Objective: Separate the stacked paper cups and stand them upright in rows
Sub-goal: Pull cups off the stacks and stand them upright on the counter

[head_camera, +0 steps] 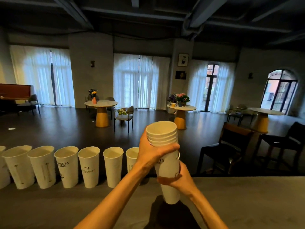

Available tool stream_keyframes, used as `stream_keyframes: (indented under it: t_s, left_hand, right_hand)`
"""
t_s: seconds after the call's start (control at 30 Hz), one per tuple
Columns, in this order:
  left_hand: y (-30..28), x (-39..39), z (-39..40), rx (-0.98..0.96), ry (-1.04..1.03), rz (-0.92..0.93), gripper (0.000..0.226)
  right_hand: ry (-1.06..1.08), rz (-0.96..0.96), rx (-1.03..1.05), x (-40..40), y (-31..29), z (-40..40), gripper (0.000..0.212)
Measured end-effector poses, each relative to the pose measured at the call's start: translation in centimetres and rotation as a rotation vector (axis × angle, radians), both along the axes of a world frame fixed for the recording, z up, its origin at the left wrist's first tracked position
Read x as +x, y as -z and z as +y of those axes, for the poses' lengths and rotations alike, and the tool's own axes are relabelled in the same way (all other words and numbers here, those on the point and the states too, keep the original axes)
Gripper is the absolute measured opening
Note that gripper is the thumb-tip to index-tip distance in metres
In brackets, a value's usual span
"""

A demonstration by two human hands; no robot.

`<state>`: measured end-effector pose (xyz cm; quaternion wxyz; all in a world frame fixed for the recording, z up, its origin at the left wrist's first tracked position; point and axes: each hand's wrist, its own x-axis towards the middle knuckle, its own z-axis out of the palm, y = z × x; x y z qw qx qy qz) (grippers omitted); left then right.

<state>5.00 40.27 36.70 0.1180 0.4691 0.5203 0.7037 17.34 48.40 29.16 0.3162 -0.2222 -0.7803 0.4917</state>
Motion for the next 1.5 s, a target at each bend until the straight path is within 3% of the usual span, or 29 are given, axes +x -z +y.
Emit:
stream_keyframes:
  t_s: [0.1,0.2,0.3,0.43,0.77,0.9,1.23,1.37,1.5]
  left_hand:
    - [-2.6,-1.9,-0.3,0.121,-0.084,-0.088,0.101]
    - [-5.1,-4.7,-1.1,0.247,-0.182,-0.162,0.09]
    - [-6.5,-7.7,-2.1,0.329,-0.241,-0.212,0.082]
    - [-5.9,-11.0,-2.9,0.343,-0.322,-0.238,0.098]
    - [-2.4,-13.8,-2.2,0.25,-0.375,-0.266,0.103]
    - [-2.0,-13.2,-1.8,0.225,-0.369,-0.262,0.123]
    - [-2.1,-10.4,-0.8,0.155,-0.318,-0.216,0.106]
    - [-2.4,-7.2,0.8,0.126,-0.239,-0.23,0.105]
    - [-2.1,-2.7,3.0,0.102,-0.119,-0.188,0.102]
  right_hand:
    - [0.033,-0.06,-0.005,-0.4,1.7,1.0,0.064]
    - [0.201,-0.045,-0.007,-3.2,3.0,1.4,0.061]
    - [0.446,0.013,-0.086,-6.2,4.1,2.9,0.082]
    - [0.307,-0.168,0.027,-8.5,6.3,6.8,0.107]
    - [0.324,-0.145,-0.01,-10.8,8.7,8.5,0.115]
    - [0.319,-0.15,-0.006,-11.2,8.7,8.8,0.116]
    - [0.145,-0.305,0.013,-8.4,8.3,9.6,0.127]
    - [0.095,-0.346,0.031,-3.3,5.6,9.8,0.146]
    - [0.074,-0.295,0.114,2.5,0.7,9.6,0.135]
